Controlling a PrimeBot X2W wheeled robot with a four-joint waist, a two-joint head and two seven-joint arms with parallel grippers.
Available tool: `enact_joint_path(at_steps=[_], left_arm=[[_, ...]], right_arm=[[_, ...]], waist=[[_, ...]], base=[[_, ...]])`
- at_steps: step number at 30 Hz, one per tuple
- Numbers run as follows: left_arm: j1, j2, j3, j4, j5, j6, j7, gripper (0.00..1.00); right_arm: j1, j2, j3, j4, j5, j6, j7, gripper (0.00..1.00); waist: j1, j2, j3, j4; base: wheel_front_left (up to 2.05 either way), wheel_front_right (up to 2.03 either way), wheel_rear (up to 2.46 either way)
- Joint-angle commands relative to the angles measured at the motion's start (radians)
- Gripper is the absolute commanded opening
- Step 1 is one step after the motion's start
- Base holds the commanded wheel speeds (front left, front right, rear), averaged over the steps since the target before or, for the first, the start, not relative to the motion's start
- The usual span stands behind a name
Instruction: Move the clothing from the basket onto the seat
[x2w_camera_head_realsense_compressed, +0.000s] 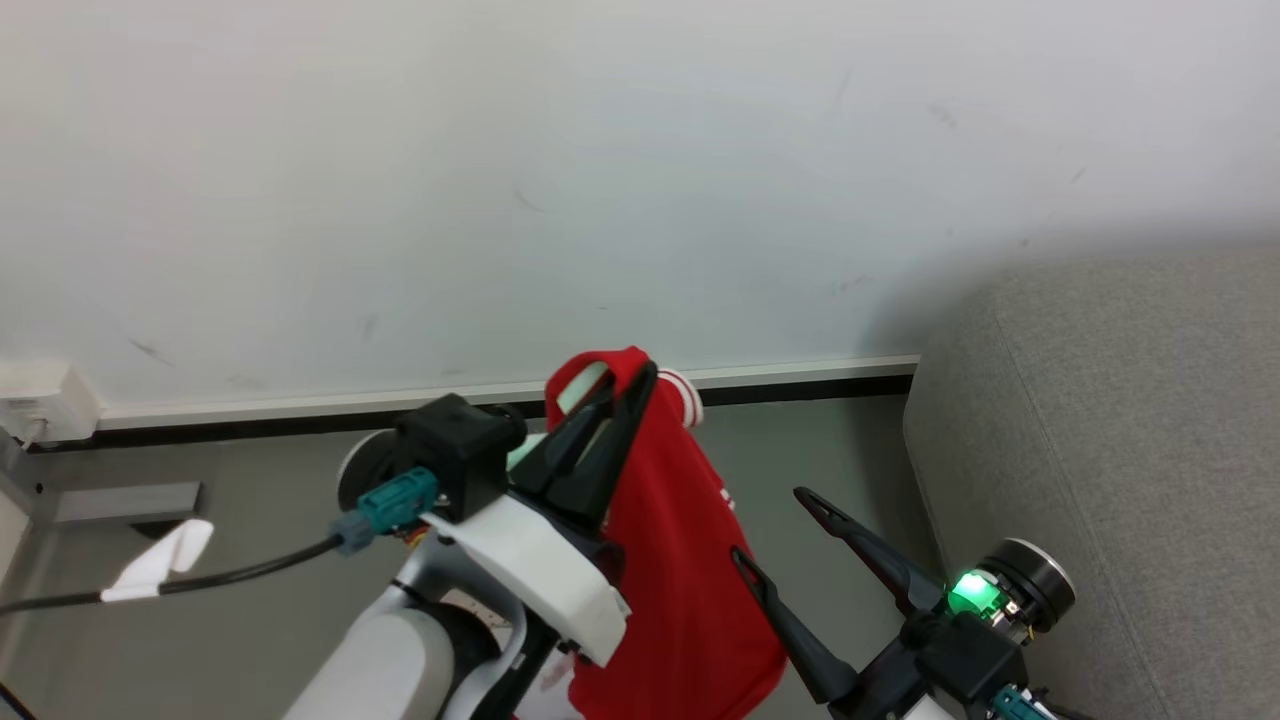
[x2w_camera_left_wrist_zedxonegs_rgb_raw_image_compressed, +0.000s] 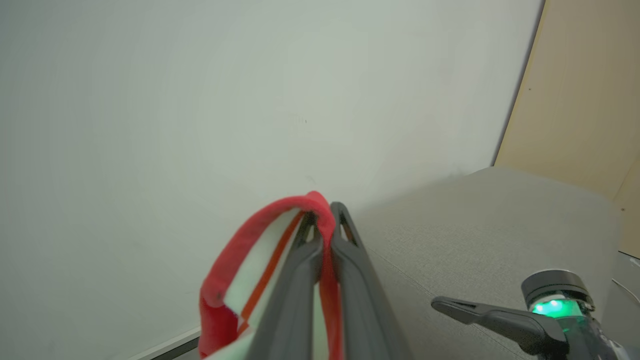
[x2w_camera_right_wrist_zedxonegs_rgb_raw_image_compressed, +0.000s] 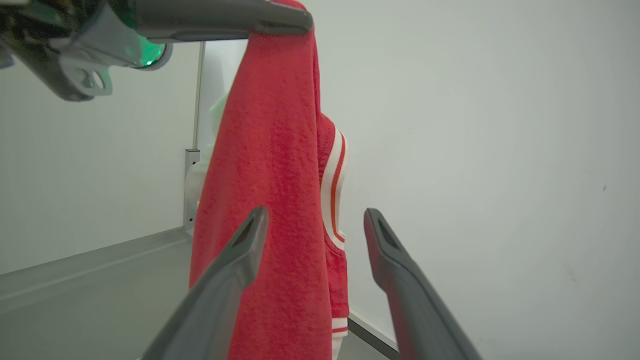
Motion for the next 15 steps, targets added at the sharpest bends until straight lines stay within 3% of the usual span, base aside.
enact_joint_path(at_steps=[1, 15], left_arm=[[-0.008, -0.006, -0.006, -0.002, -0.011, -0.006, 0.002, 0.0], [-0.008, -0.044, -0.157, -0.014, -0.013, -0.081, 0.035, 0.0]], right_arm=[[-0.018, -0.007, 0.006, 0.005, 0.012, -0.002, 0.0, 1.0], [-0.077, -0.042, 0.062, 0.06, 0.089, -0.002, 0.0, 1.0]], waist=[[0.0, -0.0001, -0.002, 0.005], [0.0, -0.0001, -0.024, 0.02]], base=[[0.0, 0.0, 0.0], [0.0, 0.0, 0.0]])
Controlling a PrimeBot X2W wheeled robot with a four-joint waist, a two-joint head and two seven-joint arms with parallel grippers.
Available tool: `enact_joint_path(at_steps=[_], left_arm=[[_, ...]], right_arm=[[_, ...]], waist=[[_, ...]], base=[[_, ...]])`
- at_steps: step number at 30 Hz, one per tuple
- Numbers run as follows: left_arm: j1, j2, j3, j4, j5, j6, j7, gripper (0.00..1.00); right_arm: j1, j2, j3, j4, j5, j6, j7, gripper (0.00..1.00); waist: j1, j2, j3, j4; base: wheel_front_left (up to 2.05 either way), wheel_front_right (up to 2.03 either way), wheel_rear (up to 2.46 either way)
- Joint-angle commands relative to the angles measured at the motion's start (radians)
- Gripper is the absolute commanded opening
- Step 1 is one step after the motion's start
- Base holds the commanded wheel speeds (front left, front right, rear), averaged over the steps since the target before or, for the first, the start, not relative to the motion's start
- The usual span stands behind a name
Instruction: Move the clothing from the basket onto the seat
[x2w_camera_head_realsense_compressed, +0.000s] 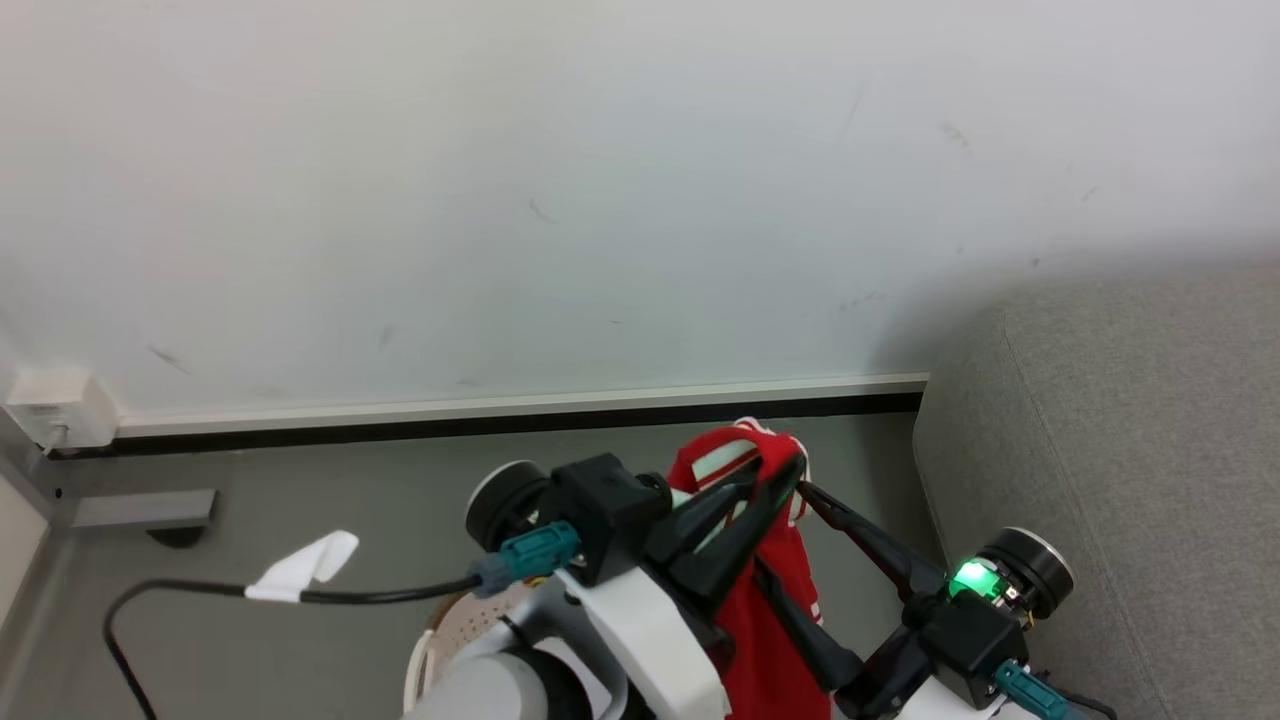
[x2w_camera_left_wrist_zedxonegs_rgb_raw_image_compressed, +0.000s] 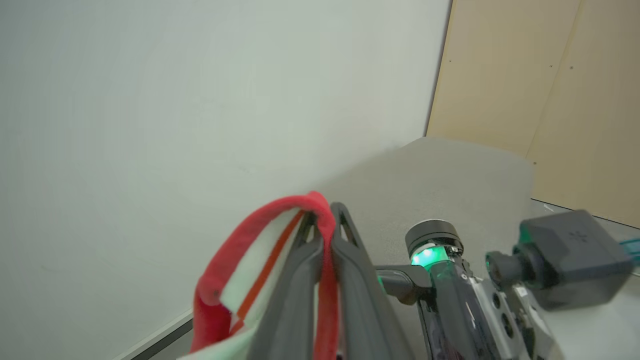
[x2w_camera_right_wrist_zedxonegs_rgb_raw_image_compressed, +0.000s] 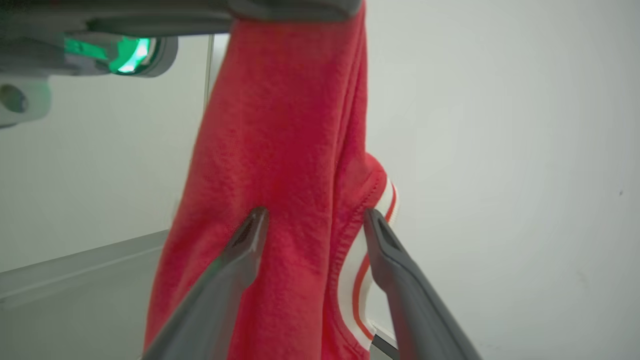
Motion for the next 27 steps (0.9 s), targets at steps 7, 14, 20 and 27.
enact_joint_path(at_steps=[7, 14, 20, 27], left_arm=[[0.002, -0.014, -0.035, -0.037, -0.033, -0.022, 0.018, 0.0], [0.006, -0.01, -0.045, -0.055, -0.05, -0.028, 0.019, 0.0], [0.016, 0.003, -0.031, -0.034, -0.035, -0.01, 0.005, 0.27], [0.026, 0.023, -0.015, 0.028, 0.0, 0.014, -0.035, 1.0]], right_arm=[[-0.013, -0.011, 0.049, 0.04, 0.07, -0.003, 0.0, 1.0], [-0.023, -0.01, 0.055, 0.088, 0.145, -0.003, 0.001, 0.0], [-0.007, -0.021, 0.03, 0.084, 0.158, -0.003, 0.0, 0.0], [0.008, -0.044, -0.038, 0.045, 0.155, -0.003, 0.0, 0.0]], waist=[[0.0, 0.0, -0.008, 0.004], [0.0, 0.0, -0.014, 0.007], [0.0, 0.0, -0.012, 0.003], [0.0, 0.0, -0.005, -0.026]], base=[[0.0, 0.0, 0.0], [0.0, 0.0, 0.0], [0.0, 0.0, 0.0], [0.0, 0.0, 0.0]])
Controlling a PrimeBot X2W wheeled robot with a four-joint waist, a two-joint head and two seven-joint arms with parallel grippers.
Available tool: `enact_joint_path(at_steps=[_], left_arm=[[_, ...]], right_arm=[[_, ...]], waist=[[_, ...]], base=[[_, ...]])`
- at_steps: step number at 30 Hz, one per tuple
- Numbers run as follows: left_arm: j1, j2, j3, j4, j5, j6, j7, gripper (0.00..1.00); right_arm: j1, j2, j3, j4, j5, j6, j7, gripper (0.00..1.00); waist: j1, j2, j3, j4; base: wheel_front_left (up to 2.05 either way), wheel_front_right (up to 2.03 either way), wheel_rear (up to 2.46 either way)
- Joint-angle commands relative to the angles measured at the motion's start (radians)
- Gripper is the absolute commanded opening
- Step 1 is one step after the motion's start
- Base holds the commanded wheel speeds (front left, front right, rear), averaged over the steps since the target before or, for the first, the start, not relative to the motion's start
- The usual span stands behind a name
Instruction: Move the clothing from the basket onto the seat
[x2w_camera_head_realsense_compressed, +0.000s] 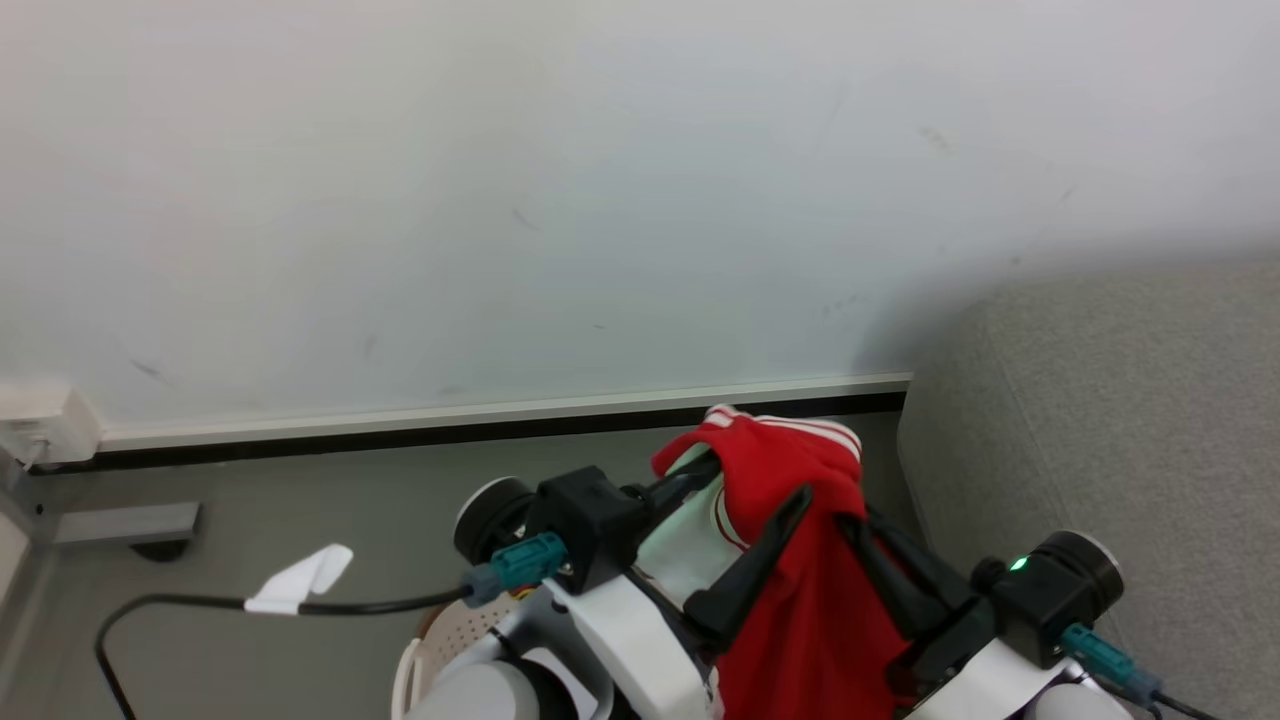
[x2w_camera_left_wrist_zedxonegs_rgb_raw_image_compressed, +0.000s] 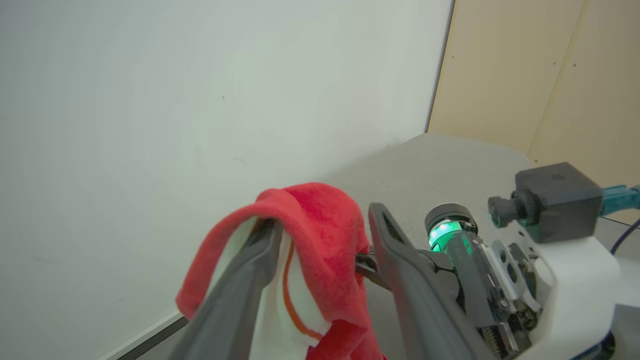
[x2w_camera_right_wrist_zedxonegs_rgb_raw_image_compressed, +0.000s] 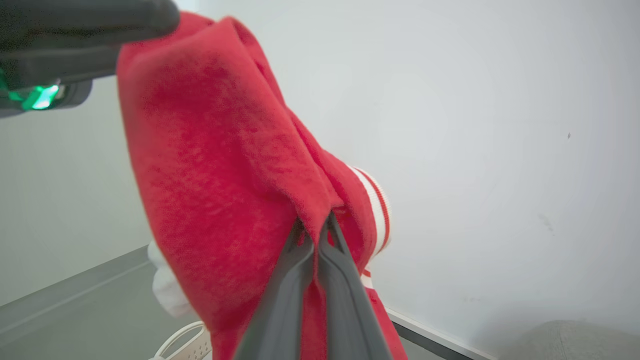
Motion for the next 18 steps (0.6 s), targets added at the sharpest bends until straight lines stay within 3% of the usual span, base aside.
enact_joint_path(at_steps=[1, 11, 18], left_arm=[[0.012, 0.01, 0.001, 0.014, 0.024, 0.002, -0.015, 1.0], [0.053, 0.02, -0.043, 0.138, 0.092, 0.009, -0.135, 1.0], [0.068, -0.007, -0.076, 0.228, 0.112, 0.012, -0.208, 1.0]], right_arm=[[0.01, -0.014, -0.016, -0.01, -0.006, -0.003, 0.0, 0.0], [0.05, -0.061, -0.164, -0.06, -0.028, -0.003, 0.0, 0.0], [0.074, -0.09, -0.273, -0.112, -0.048, -0.003, 0.004, 0.0]], waist=[[0.0, 0.0, 0.003, -0.012], [0.0, 0.0, 0.016, -0.102], [0.0, 0.0, 0.028, -0.194]], base=[[0.0, 0.0, 0.0], [0.0, 0.0, 0.0], [0.0, 0.0, 0.0]])
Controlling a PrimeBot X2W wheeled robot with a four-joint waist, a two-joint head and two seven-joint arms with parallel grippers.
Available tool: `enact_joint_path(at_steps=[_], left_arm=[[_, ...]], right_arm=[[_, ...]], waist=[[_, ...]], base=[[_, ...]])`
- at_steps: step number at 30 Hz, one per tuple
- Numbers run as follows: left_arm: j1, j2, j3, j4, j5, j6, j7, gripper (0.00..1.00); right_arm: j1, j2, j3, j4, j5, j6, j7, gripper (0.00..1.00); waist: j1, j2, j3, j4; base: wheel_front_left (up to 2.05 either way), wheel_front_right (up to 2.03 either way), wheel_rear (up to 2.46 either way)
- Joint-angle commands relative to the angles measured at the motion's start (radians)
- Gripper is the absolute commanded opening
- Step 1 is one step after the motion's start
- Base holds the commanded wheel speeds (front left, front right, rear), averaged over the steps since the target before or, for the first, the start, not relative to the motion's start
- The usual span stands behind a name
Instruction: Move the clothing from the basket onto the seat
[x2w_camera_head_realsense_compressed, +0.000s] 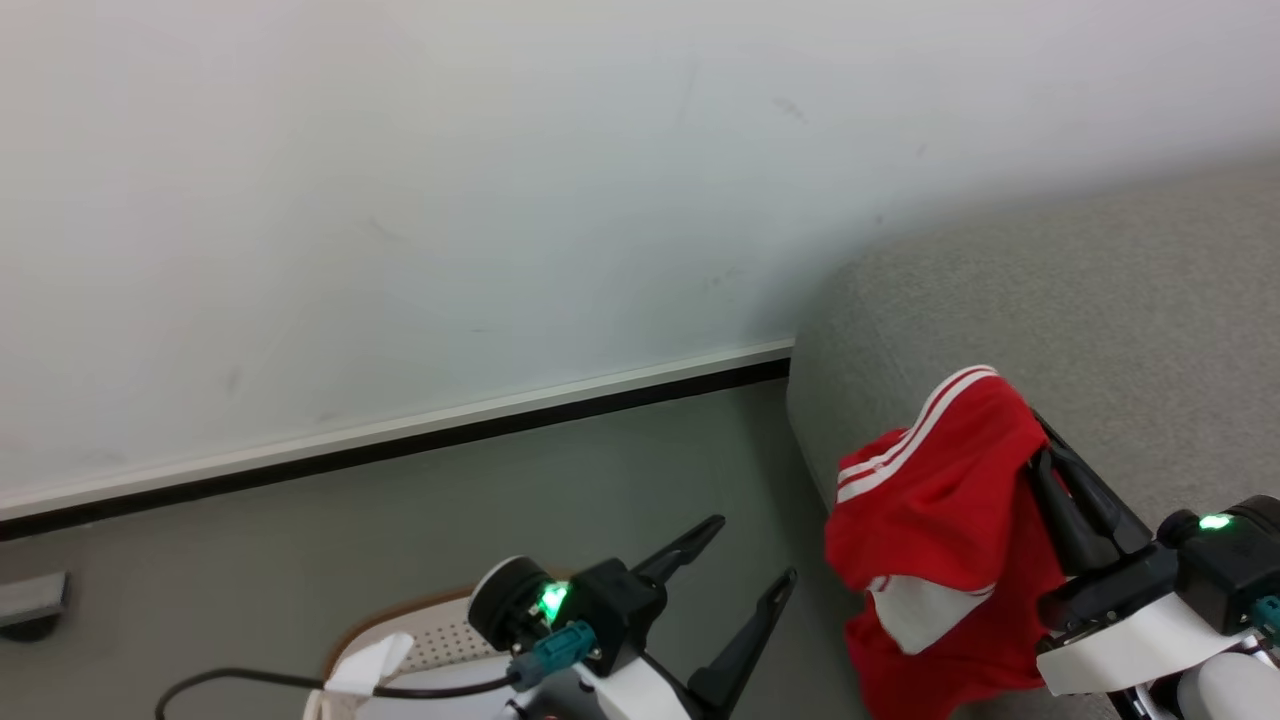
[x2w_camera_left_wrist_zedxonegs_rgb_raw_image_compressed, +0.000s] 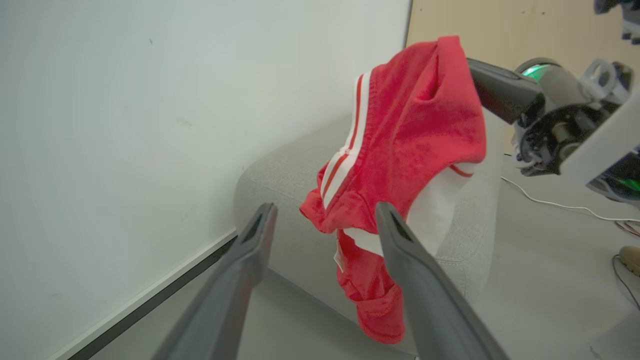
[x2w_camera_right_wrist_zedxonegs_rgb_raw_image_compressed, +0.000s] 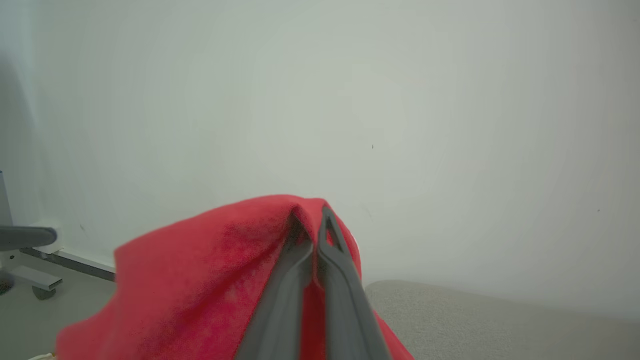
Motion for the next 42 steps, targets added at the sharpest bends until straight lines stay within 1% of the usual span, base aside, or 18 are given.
enact_joint_path(at_steps=[1, 5, 8, 13, 17, 18, 20, 23, 25, 26, 30, 32, 36, 39, 42], left_arm=[[0.012, -0.005, -0.005, 0.015, 0.004, -0.002, -0.016, 1.0], [0.007, -0.026, -0.015, 0.053, -0.004, -0.007, -0.042, 1.0], [-0.007, -0.032, -0.02, 0.072, -0.005, -0.01, -0.05, 1.0], [-0.031, -0.044, -0.026, 0.094, -0.011, -0.019, -0.054, 1.0], [-0.081, -0.046, -0.032, 0.094, 0.006, -0.03, -0.041, 1.0], [-0.081, -0.046, -0.032, 0.094, 0.006, -0.03, -0.041, 1.0], [-0.111, -0.047, -0.034, 0.089, 0.015, -0.037, -0.031, 1.0], [-0.156, -0.039, -0.036, 0.087, 0.024, -0.05, -0.016, 1.0], [-0.187, -0.031, -0.032, 0.082, 0.023, -0.057, -0.003, 1.0], [-0.202, -0.026, -0.029, 0.078, 0.023, -0.061, 0.003, 1.0], [-0.245, -0.009, -0.022, 0.065, 0.027, -0.071, 0.019, 1.0], [-0.265, 0.006, -0.009, 0.054, 0.02, -0.072, 0.032, 1.0], [-0.3, 0.019, 0.001, 0.026, 0.026, -0.073, 0.046, 1.0], [-0.329, 0.02, 0.012, 0.009, 0.022, -0.069, 0.052, 1.0], [-0.337, 0.018, 0.024, -0.002, 0.013, -0.062, 0.046, 1.0]], right_arm=[[0.016, -0.003, -0.02, -0.017, -0.008, -0.002, 0.003, 0.0], [0.029, -0.005, -0.069, -0.046, -0.023, -0.002, 0.018, 0.0], [0.039, 0.005, -0.102, -0.063, -0.026, -0.002, 0.036, 0.0], [0.04, 0.042, -0.182, -0.076, -0.032, -0.002, 0.067, 0.0], [-0.003, 0.08, -0.249, -0.078, -0.039, -0.002, 0.101, 0.0], [-0.003, 0.08, -0.249, -0.078, -0.039, -0.002, 0.101, 0.0], [-0.036, 0.093, -0.276, -0.07, -0.039, -0.002, 0.117, 0.0], [-0.124, 0.112, -0.315, -0.043, -0.036, -0.002, 0.139, 0.0], [-0.203, 0.134, -0.362, -0.014, 0.002, -0.002, 0.153, 0.0], [-0.244, 0.133, -0.389, 0.006, 0.002, -0.002, 0.16, 0.0], [-0.427, 0.108, -0.474, 0.087, -0.03, -0.002, 0.186, 0.0], [-0.525, 0.078, -0.538, 0.132, -0.032, -0.002, 0.199, 0.0], [-0.703, -0.009, -0.647, 0.229, -0.108, -0.002, 0.235, 0.0], [-0.829, -0.112, -0.729, 0.277, -0.177, -0.002, 0.267, 0.0], [-0.927, -0.173, -0.797, 0.338, -0.241, -0.002, 0.285, 0.0]], waist=[[0.0, -0.0001, 0.009, -0.043], [0.0, -0.0001, 0.021, -0.087], [0.0, -0.0001, 0.037, -0.114], [0.0, -0.0001, 0.069, -0.129], [0.0, -0.0001, 0.14, -0.117], [0.0, -0.0001, 0.14, -0.117], [0.0, -0.0001, 0.188, -0.105], [0.0, -0.0001, 0.264, -0.085], [0.0, -0.0001, 0.32, -0.07], [0.0, -0.0001, 0.347, -0.06], [0.0, -0.0001, 0.435, -0.016], [0.0, -0.0001, 0.475, 0.002], [0.0, -0.0001, 0.544, 0.049], [0.0, -0.0001, 0.589, 0.089], [0.0, -0.0001, 0.624, 0.117]], base=[[0.0, 0.0, 0.0], [0.0, 0.0, 0.0], [0.0, 0.0, 0.0], [0.0, 0.0, 0.0], [0.0, 0.0, 0.0], [0.0, 0.0, 0.0], [0.0, 0.0, 0.0], [0.0, 0.0, 0.0], [0.0, 0.0, 0.0], [0.0, 0.0, 0.0], [0.0, 0.0, 0.0], [0.0, 0.0, 0.0], [0.0, 0.0, 0.0], [0.0, 0.0, 0.0], [0.0, 0.0, 0.0]])
